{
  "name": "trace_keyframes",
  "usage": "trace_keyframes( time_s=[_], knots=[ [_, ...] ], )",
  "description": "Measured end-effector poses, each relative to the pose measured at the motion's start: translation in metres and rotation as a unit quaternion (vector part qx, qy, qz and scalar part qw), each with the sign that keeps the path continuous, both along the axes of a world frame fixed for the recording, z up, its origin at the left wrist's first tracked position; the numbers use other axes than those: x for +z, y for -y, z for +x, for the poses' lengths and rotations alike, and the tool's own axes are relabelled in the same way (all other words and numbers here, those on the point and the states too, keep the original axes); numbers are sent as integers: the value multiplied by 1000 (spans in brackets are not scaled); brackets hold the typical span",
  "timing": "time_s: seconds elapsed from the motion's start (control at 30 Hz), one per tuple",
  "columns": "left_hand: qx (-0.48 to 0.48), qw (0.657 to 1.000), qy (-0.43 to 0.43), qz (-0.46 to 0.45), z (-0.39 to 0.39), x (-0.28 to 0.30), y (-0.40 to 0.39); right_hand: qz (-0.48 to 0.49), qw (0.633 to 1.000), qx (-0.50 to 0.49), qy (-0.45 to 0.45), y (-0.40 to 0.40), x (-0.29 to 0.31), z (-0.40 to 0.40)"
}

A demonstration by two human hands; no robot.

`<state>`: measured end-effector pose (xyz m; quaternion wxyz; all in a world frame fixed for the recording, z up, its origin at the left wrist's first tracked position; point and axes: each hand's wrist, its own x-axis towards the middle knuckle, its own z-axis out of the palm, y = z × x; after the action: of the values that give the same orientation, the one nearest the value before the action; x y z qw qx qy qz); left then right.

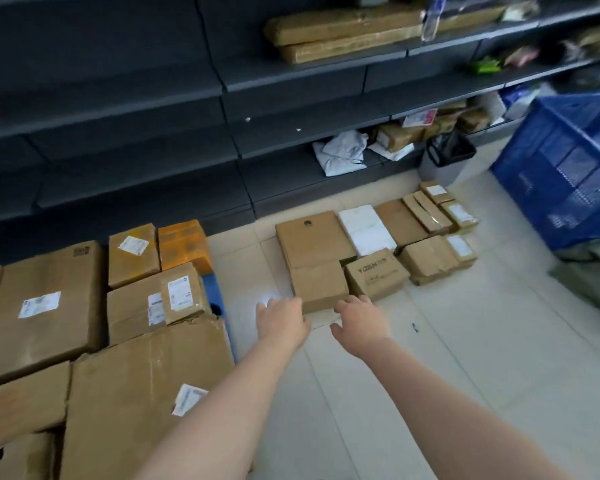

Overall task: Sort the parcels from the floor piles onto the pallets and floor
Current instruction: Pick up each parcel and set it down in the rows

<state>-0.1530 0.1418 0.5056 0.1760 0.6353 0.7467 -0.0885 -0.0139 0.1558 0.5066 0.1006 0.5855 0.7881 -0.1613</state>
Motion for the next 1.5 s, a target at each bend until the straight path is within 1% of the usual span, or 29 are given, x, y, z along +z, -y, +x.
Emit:
trace_keyframes(
  time_s=[0.07,0.17,0.3,0.47,0.57,0.73,0.93,1.07,1.2,1.37,1.5],
  knots=[
    [-21,1000,-3,4,51,6,-15,2,999,-30,12,-6,8,48],
    [-49,999,-2,10,107,15,-35,8,998,-64,15,-14,19,106],
    [-85,996,0,-4,157,23,-61,21,993,-113,22,-28,31,171],
    [-139,990,-4,-13,214,15,-114,23,986,-163,34,-60,37,235],
    [-169,985,7,-20,252,8,-156,29,983,-172,55,-96,38,267],
    [-206,978,24,-1,308,-3,-251,26,977,-199,75,-176,31,320],
    [-235,971,33,-27,370,-10,-349,5,963,-260,65,-265,26,387],
    [-239,969,43,-43,417,-18,-398,-1,958,-283,55,-310,17,431],
    [-228,972,43,-46,466,-30,-444,-15,959,-278,44,-358,-4,482],
    [-169,983,44,-57,534,-58,-495,-33,969,-244,16,-428,-34,557],
    [-124,984,63,-107,599,-85,-533,-79,969,-233,-17,-484,-57,629]
  ],
)
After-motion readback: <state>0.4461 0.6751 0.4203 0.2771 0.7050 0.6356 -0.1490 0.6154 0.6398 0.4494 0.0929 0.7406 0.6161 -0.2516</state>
